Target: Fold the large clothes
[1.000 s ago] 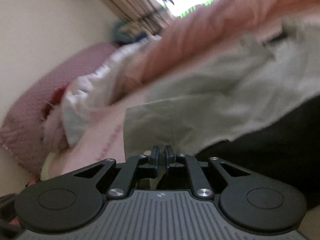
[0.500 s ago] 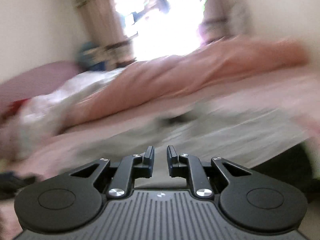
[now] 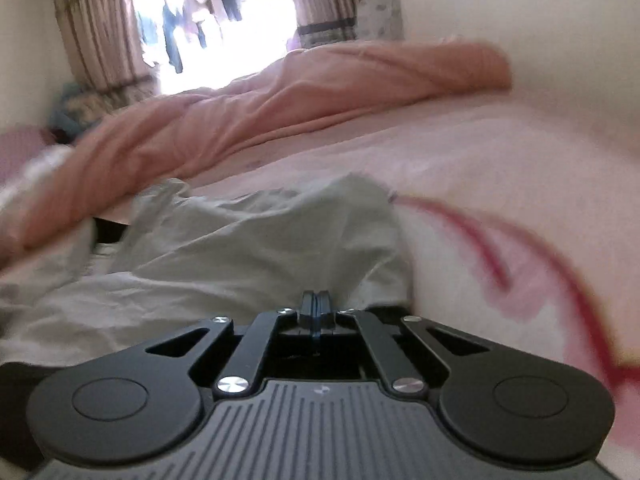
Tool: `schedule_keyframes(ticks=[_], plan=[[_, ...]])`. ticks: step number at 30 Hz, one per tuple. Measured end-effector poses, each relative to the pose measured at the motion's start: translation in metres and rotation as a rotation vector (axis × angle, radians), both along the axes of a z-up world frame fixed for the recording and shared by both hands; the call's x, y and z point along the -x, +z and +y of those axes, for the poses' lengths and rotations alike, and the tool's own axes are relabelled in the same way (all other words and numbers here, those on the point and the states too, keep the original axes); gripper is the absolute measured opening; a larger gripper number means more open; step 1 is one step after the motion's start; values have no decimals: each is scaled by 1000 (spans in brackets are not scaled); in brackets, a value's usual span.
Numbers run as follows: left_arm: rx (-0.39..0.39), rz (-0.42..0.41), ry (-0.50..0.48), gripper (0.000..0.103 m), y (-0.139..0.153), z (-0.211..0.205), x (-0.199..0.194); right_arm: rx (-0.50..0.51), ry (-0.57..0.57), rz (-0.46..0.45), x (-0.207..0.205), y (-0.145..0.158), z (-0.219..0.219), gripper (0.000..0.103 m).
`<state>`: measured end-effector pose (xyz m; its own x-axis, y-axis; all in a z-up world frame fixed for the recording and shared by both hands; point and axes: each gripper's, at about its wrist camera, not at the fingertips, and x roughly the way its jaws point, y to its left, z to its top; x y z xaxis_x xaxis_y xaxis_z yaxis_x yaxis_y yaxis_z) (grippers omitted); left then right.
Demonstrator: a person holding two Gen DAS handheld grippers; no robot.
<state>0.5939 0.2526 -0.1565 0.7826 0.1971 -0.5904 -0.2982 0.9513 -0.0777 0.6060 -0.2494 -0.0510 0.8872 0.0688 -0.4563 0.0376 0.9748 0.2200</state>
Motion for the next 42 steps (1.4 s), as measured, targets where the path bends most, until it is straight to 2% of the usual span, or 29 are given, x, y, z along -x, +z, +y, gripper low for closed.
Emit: schedule_keyframes(ticks=[1,4,6,8,10,11,12,15,16,18,20,22,24,26,28,32,34,35,36,38,41,42], plan=[[-26,-17,12,103,7,-4,3,34,-18,-29,2,11,7,12],[-108,-188,48,103,32,-19,23,18,14,-173,12,38,11,13],[-155,-264,39,103,38,-27,22,24,11,-202,1,44,18,14],[-215,-210,64,103,30,-27,2,60,-19,-161,-26,35,20,14],[-251,-109,76,103,7,-14,-22,95,-64,-53,-56,10,11,14],[-228,-39,78,103,-4,-5,-33,82,-56,3,-65,-7,4,13],[-160,4,61,103,-7,4,-42,9,-48,-18,-62,-8,-7,13],[-90,21,52,103,-8,18,-50,-118,-24,-23,-60,-10,-28,13],[-91,20,55,103,-6,19,-49,-125,-12,-15,-59,-9,-31,13],[-172,7,75,103,9,15,-41,-38,7,5,-41,1,-31,14],[-232,-70,36,103,44,-6,7,63,16,-59,3,22,-27,19],[-238,-70,-20,103,68,-18,54,93,99,-104,49,36,-30,20],[-189,-60,-90,103,81,-33,106,84,139,-75,85,42,-32,21],[-148,-53,-71,103,82,-50,159,25,166,-10,126,44,-38,21],[-112,-57,-72,103,75,-65,209,-30,186,21,164,42,-47,25],[-116,49,-86,103,40,-86,283,17,133,52,218,24,-61,35],[-123,135,-97,103,20,-87,312,-1,130,85,242,17,-76,54],[-132,176,-107,103,12,-90,330,-22,143,98,251,13,-86,72],[-137,209,-115,103,5,-88,343,-34,161,110,262,9,-95,82],[-114,246,-115,103,-5,-83,367,-30,152,126,278,6,-107,84],[34,241,-86,103,-13,-65,381,-34,146,162,288,-5,-118,90],[33,237,-83,103,-13,-65,380,-56,160,193,286,-8,-119,90]])
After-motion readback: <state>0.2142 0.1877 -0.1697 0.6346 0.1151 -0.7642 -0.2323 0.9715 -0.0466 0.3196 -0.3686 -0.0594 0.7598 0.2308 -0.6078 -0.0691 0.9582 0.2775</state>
